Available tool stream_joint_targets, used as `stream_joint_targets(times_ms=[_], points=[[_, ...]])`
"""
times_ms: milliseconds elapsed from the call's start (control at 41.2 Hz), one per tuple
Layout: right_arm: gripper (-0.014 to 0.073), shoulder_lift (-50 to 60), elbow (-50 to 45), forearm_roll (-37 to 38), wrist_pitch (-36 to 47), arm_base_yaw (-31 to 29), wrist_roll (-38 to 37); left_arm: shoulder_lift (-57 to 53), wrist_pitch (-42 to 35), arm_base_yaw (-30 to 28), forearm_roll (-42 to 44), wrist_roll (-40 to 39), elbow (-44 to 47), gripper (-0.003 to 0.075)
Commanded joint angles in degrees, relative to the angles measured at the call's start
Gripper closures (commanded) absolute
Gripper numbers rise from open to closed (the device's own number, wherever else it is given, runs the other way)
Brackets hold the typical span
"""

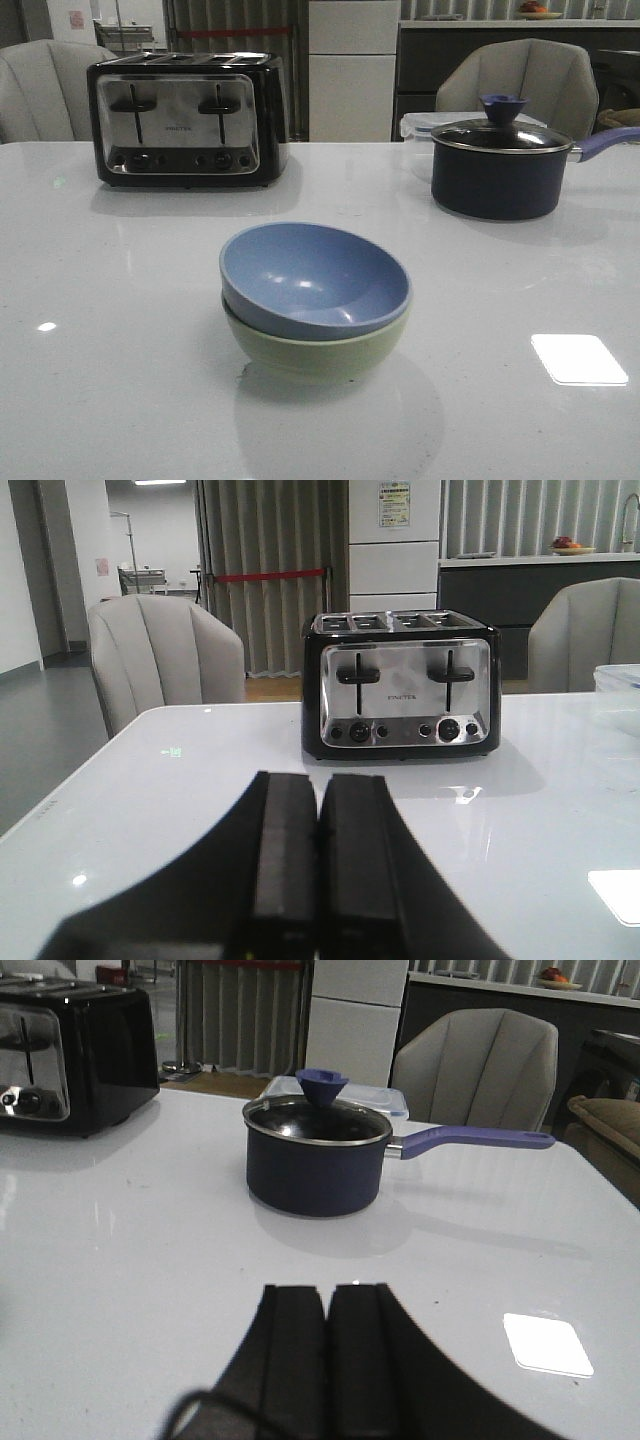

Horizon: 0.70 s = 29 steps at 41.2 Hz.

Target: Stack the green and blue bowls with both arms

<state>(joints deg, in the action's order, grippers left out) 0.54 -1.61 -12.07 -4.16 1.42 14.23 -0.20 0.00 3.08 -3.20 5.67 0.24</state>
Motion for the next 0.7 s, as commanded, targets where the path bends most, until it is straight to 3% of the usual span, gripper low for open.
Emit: stream_joint_targets(times_ms=[0, 121, 679], points=[[0.0567, 1.13, 0.18, 4.37, 8.17, -0.09, -7.38, -1.14, -5.34, 0.32, -0.45, -0.16, 0.22, 0.0627], [0.0567, 1.13, 0.18, 13.05, 9.53, -0.09, -17.04, -1.14, -5.34, 0.32, -0.45, -0.16, 0.22, 0.0627], [0.0567, 1.13, 0.18, 13.68, 6.5, -1.73, -17.1, -1.14, -5.34, 0.32, -0.45, -0.16, 0.22, 0.0627]])
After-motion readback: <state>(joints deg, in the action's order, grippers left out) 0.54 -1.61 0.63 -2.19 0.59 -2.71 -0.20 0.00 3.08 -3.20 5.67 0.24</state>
